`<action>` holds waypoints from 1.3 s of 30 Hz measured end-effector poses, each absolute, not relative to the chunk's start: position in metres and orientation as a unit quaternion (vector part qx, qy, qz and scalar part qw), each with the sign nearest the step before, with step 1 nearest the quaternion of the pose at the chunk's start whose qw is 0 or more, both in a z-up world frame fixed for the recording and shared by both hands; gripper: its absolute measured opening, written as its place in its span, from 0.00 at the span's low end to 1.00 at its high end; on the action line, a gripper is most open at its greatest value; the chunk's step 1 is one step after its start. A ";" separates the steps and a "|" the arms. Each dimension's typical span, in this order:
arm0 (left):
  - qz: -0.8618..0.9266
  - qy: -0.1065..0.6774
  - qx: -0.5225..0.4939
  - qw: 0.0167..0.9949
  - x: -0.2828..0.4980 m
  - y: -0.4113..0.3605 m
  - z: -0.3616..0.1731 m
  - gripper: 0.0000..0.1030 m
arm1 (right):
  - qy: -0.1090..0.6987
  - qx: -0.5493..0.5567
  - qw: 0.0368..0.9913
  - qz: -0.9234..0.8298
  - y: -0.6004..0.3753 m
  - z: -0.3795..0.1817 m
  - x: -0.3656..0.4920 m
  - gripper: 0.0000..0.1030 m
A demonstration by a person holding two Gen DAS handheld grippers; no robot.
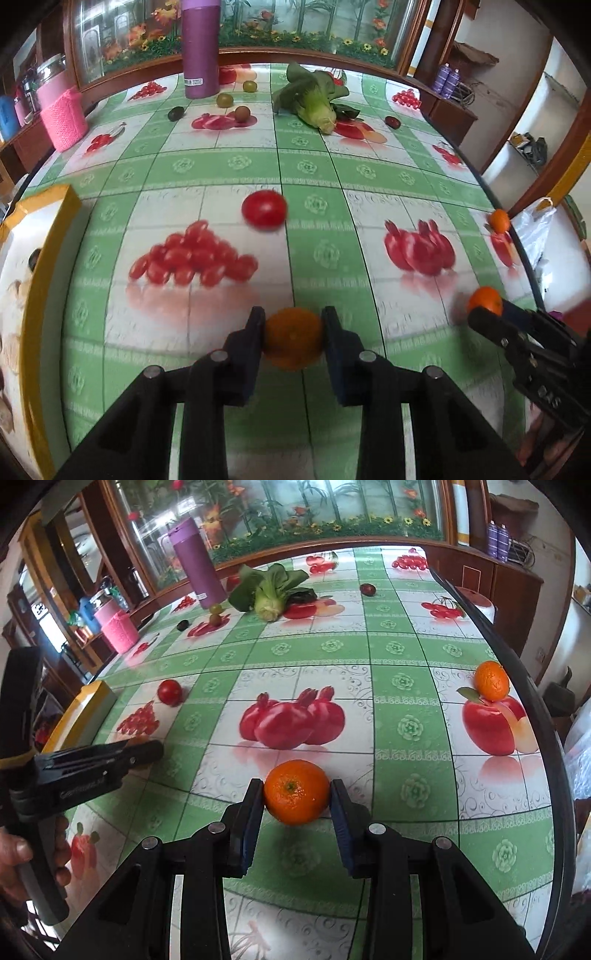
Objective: Organize fruits
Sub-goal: 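Carry the orange in each tool over to the tray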
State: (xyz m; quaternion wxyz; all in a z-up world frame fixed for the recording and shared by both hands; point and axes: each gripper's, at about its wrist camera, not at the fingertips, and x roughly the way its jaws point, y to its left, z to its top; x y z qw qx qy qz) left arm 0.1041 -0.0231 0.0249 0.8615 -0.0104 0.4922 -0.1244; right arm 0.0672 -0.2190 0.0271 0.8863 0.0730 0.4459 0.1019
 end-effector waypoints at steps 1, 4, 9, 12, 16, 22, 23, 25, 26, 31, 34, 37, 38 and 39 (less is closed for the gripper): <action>-0.126 0.490 -0.011 0.862 0.097 -0.019 0.028 0.33 | 0.445 0.070 0.887 0.103 -0.216 0.029 0.063 0.35; -0.129 0.482 -0.016 0.867 0.077 -0.006 0.036 0.33 | 0.446 0.063 0.886 0.108 -0.208 0.031 0.054 0.35; -0.123 0.475 -0.032 0.871 0.050 0.015 0.046 0.33 | 0.452 0.054 0.883 0.114 -0.195 0.029 0.039 0.35; -0.118 0.473 -0.038 0.872 0.039 0.026 0.050 0.33 | 0.456 0.054 0.880 0.118 -0.187 0.028 0.032 0.35; -0.113 0.469 -0.049 0.874 0.027 0.043 0.053 0.33 | 0.460 0.042 0.878 0.127 -0.169 0.028 0.025 0.35; -0.098 0.460 -0.068 0.880 0.015 0.072 0.059 0.33 | 0.457 0.031 0.876 0.150 -0.135 0.038 0.023 0.34; -0.096 0.458 -0.070 0.881 0.013 0.078 0.061 0.33 | 0.456 0.029 0.876 0.155 -0.129 0.041 0.024 0.34; -0.089 0.453 -0.073 0.884 0.009 0.088 0.063 0.33 | 0.454 0.025 0.876 0.164 -0.116 0.045 0.025 0.34; -0.086 0.450 -0.075 0.885 0.007 0.094 0.064 0.33 | 0.453 0.025 0.875 0.170 -0.110 0.048 0.027 0.34; -0.065 0.443 -0.093 0.889 0.002 0.126 0.067 0.33 | 0.449 0.016 0.871 0.199 -0.075 0.058 0.035 0.34; -0.049 0.441 -0.104 0.890 -0.001 0.147 0.067 0.33 | 0.446 0.014 0.868 0.217 -0.052 0.065 0.042 0.34; -0.030 0.439 -0.110 0.891 -0.004 0.168 0.067 0.33 | 0.438 0.005 0.867 0.236 -0.028 0.075 0.052 0.34; -0.023 0.439 -0.112 0.891 -0.005 0.175 0.067 0.33 | 0.436 0.004 0.867 0.242 -0.022 0.077 0.055 0.34; -0.017 0.439 -0.115 0.891 -0.005 0.182 0.066 0.33 | 0.434 0.003 0.866 0.247 -0.016 0.080 0.058 0.34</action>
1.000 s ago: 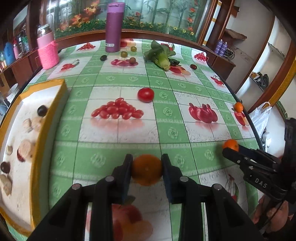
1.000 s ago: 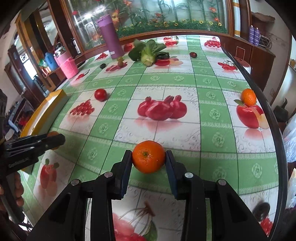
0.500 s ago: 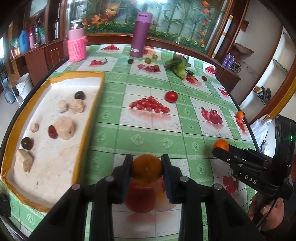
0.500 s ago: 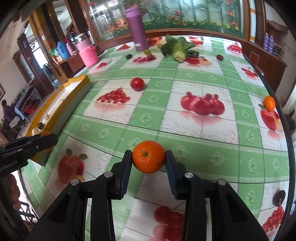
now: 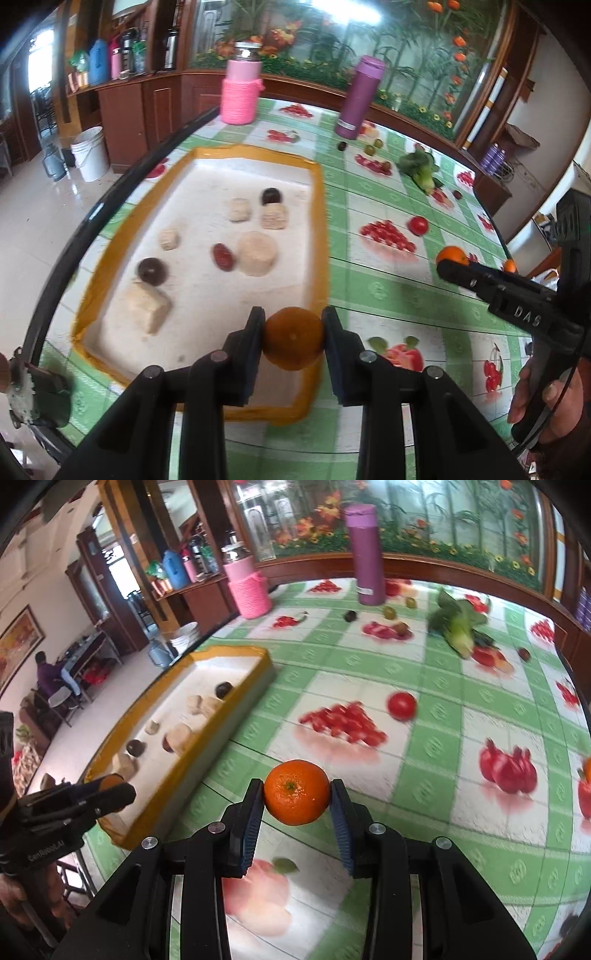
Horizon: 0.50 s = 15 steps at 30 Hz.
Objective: Organize fruits
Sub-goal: 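Carry the orange in each tool over to the tray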
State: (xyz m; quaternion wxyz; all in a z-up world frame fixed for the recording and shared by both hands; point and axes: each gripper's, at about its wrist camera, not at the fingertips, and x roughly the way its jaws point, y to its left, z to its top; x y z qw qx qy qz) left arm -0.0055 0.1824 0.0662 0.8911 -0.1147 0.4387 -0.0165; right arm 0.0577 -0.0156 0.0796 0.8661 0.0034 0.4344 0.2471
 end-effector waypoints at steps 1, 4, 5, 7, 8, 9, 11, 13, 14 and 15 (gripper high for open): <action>-0.010 0.439 -0.117 0.891 -0.006 0.189 0.066 0.33 | 0.433 0.003 0.865 0.253 -0.009 0.082 0.061 0.34; 0.008 0.440 -0.122 0.890 -0.005 0.208 0.065 0.33 | 0.430 0.003 0.862 0.270 0.010 0.089 0.074 0.34; 0.014 0.440 -0.124 0.889 -0.004 0.213 0.064 0.33 | 0.428 0.000 0.861 0.276 0.019 0.091 0.078 0.34; 0.025 0.440 -0.125 0.889 -0.004 0.223 0.063 0.33 | 0.424 -0.006 0.860 0.283 0.030 0.094 0.083 0.34; 0.029 0.440 -0.126 0.889 -0.004 0.227 0.063 0.33 | 0.422 -0.011 0.859 0.288 0.038 0.096 0.087 0.34; 0.033 0.440 -0.128 0.888 -0.003 0.231 0.062 0.33 | 0.421 -0.015 0.858 0.292 0.044 0.097 0.090 0.34; 0.038 0.440 -0.131 0.887 -0.001 0.239 0.061 0.33 | 0.421 -0.021 0.855 0.302 0.057 0.100 0.096 0.34; 0.043 0.439 -0.130 0.888 0.001 0.244 0.061 0.33 | 0.419 -0.029 0.853 0.311 0.070 0.101 0.102 0.34; 0.045 0.439 -0.130 0.888 0.003 0.246 0.061 0.33 | 0.418 -0.034 0.852 0.313 0.075 0.101 0.104 0.34; 0.046 0.438 -0.131 0.888 0.004 0.249 0.062 0.33 | 0.418 -0.038 0.850 0.317 0.081 0.101 0.107 0.34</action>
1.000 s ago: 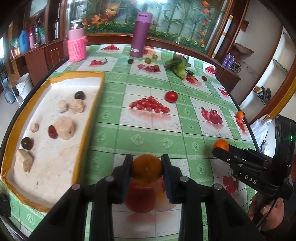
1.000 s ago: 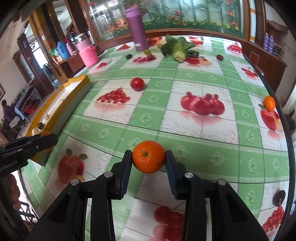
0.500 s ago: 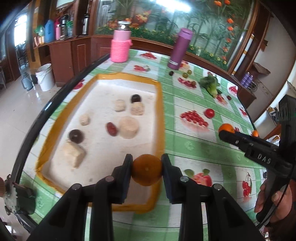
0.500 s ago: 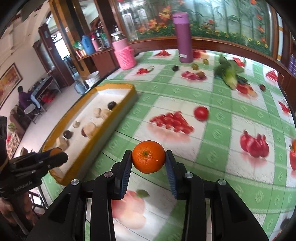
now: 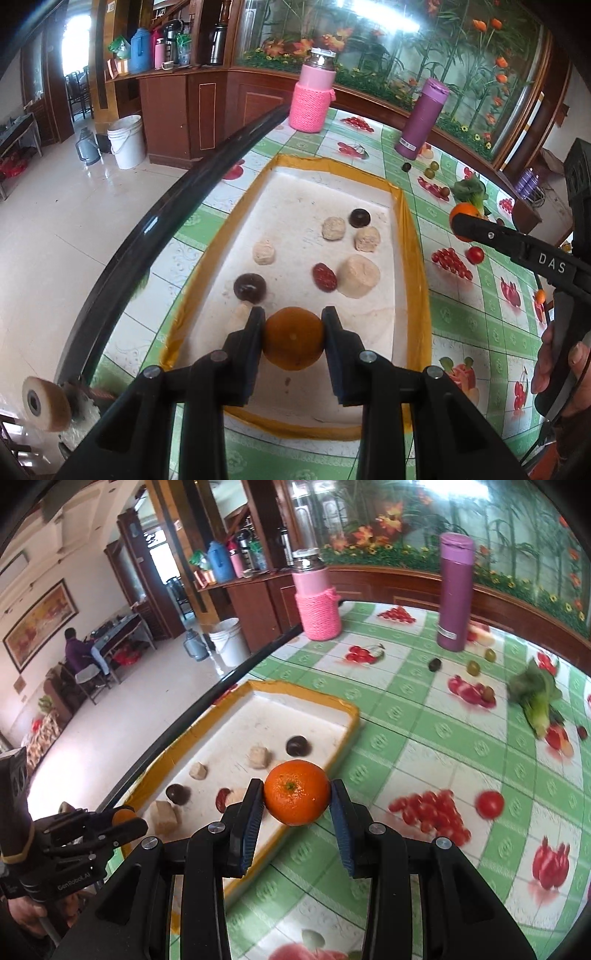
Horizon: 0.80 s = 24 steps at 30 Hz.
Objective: Organize fruits
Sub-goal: 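Carry the orange in each tool over to the tray, then open the right tool to drop its orange while the left tool releases its orange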
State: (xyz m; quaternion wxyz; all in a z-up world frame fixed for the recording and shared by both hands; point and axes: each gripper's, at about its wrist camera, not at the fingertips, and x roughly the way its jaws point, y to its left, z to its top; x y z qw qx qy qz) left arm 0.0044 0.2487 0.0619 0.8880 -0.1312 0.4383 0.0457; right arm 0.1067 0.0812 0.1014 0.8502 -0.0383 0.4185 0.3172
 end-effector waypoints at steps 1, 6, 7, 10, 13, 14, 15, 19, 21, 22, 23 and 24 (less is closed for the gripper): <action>0.046 0.438 -0.132 0.888 0.007 0.250 0.062 0.33 | 0.419 -0.040 0.849 0.321 0.085 0.101 0.108 0.34; 0.045 0.437 -0.133 0.889 0.030 0.256 0.064 0.33 | 0.416 -0.057 0.846 0.330 0.108 0.102 0.122 0.34; 0.046 0.437 -0.131 0.889 0.035 0.257 0.064 0.33 | 0.415 -0.065 0.846 0.329 0.113 0.101 0.126 0.34; 0.044 0.440 -0.137 0.886 0.050 0.260 0.061 0.33 | 0.412 -0.075 0.846 0.329 0.122 0.099 0.136 0.34; 0.044 0.446 -0.133 0.884 0.067 0.260 0.056 0.33 | 0.407 -0.081 0.851 0.322 0.127 0.099 0.149 0.34; 0.045 0.448 -0.130 0.883 0.072 0.260 0.054 0.33 | 0.407 -0.081 0.852 0.320 0.129 0.098 0.153 0.34; 0.046 0.449 -0.128 0.883 0.076 0.260 0.053 0.33 | 0.407 -0.081 0.853 0.317 0.130 0.097 0.158 0.34; 0.049 0.455 -0.129 0.880 0.096 0.263 0.047 0.33 | 0.417 -0.088 0.851 0.306 0.138 0.086 0.177 0.34; 0.054 0.459 -0.129 0.877 0.105 0.266 0.043 0.33 | 0.425 -0.087 0.848 0.304 0.144 0.078 0.184 0.34; 0.055 0.462 -0.130 0.876 0.108 0.267 0.041 0.33 | 0.430 -0.087 0.846 0.302 0.146 0.072 0.188 0.34; 0.056 0.464 -0.130 0.874 0.111 0.268 0.038 0.33 | 0.433 -0.087 0.845 0.301 0.148 0.069 0.189 0.34; 0.057 0.466 -0.130 0.873 0.114 0.269 0.036 0.33 | 0.436 -0.088 0.843 0.301 0.150 0.066 0.191 0.34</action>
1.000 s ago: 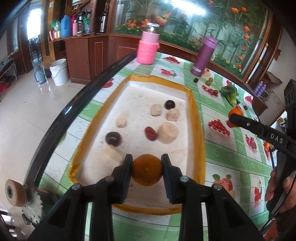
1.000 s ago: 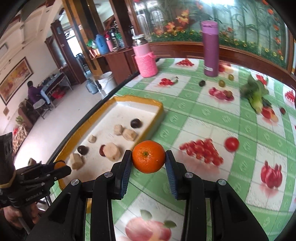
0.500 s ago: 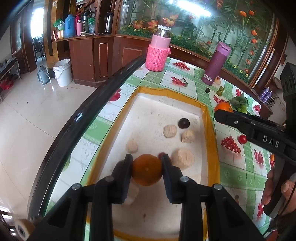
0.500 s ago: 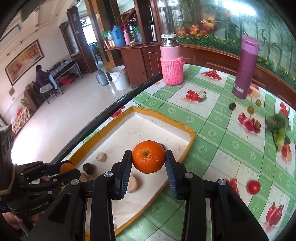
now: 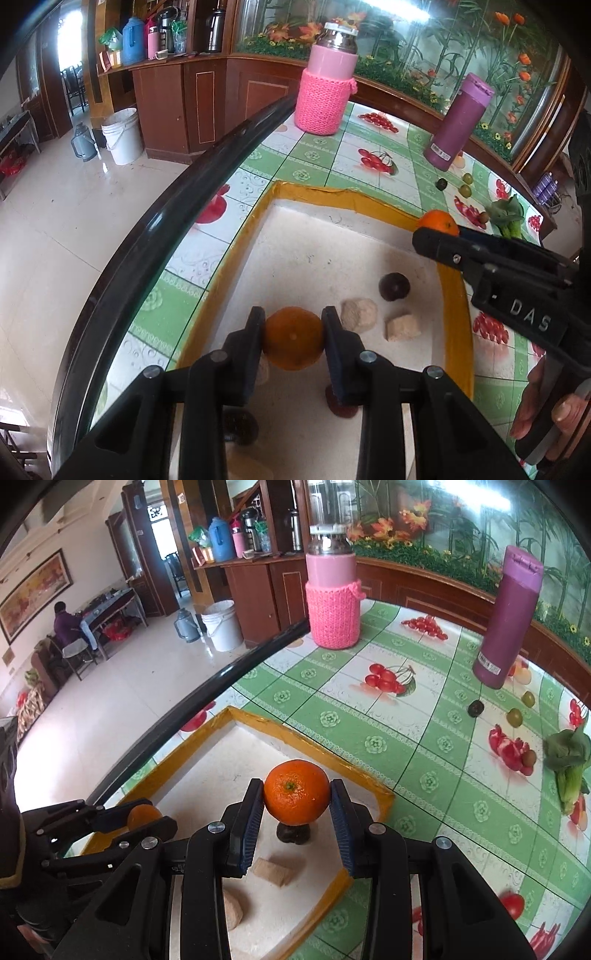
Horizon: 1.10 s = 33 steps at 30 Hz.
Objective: Organize fruits
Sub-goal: 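Open the right tool to drop its orange while the left tool releases its orange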
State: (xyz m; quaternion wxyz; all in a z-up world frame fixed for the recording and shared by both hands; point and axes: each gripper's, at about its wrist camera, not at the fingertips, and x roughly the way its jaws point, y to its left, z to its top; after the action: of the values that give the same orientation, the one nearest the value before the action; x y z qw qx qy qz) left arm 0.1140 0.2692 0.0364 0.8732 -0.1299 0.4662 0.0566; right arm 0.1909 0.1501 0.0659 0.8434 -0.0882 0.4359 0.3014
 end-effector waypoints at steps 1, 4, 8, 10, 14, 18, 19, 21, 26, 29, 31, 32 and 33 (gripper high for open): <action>0.058 0.469 -0.129 0.872 0.117 0.270 0.035 0.33 | 0.440 -0.089 0.841 0.302 0.153 0.062 0.193 0.34; 0.061 0.473 -0.130 0.869 0.123 0.273 0.031 0.33 | 0.447 -0.096 0.837 0.300 0.159 0.051 0.198 0.34; 0.063 0.479 -0.125 0.867 0.128 0.276 0.025 0.33 | 0.454 -0.108 0.833 0.298 0.166 0.040 0.202 0.34; 0.062 0.483 -0.126 0.864 0.131 0.278 0.022 0.33 | 0.457 -0.114 0.830 0.298 0.169 0.035 0.203 0.34; 0.062 0.489 -0.121 0.862 0.136 0.279 0.017 0.33 | 0.459 -0.125 0.827 0.299 0.172 0.029 0.205 0.34; 0.062 0.491 -0.112 0.862 0.138 0.278 0.016 0.33 | 0.463 -0.136 0.823 0.300 0.173 0.024 0.207 0.34; 0.063 0.491 -0.109 0.862 0.139 0.278 0.016 0.33 | 0.466 -0.138 0.821 0.300 0.174 0.023 0.207 0.34; 0.064 0.491 -0.101 0.863 0.140 0.276 0.015 0.33 | 0.467 -0.140 0.821 0.298 0.173 0.021 0.208 0.34; 0.072 0.494 -0.070 0.864 0.142 0.270 0.013 0.34 | 0.468 -0.144 0.820 0.298 0.171 0.018 0.209 0.34; 0.076 0.498 -0.060 0.862 0.143 0.268 0.011 0.34 | 0.465 -0.148 0.821 0.296 0.171 0.019 0.208 0.34; 0.074 0.498 -0.061 0.862 0.143 0.268 0.012 0.36 | 0.465 -0.144 0.823 0.293 0.169 0.020 0.208 0.39; 0.072 0.499 -0.060 0.861 0.143 0.267 0.012 0.38 | 0.464 -0.142 0.824 0.292 0.168 0.021 0.208 0.41; 0.072 0.500 -0.059 0.861 0.143 0.266 0.012 0.41 | 0.464 -0.140 0.825 0.291 0.166 0.022 0.208 0.41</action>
State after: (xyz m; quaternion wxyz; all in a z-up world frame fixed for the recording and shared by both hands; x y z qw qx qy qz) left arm 0.1430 0.2661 0.0121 0.8612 -0.0590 0.4997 0.0721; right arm 0.2078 0.1658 0.0215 0.8253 -0.1397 0.4637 0.2906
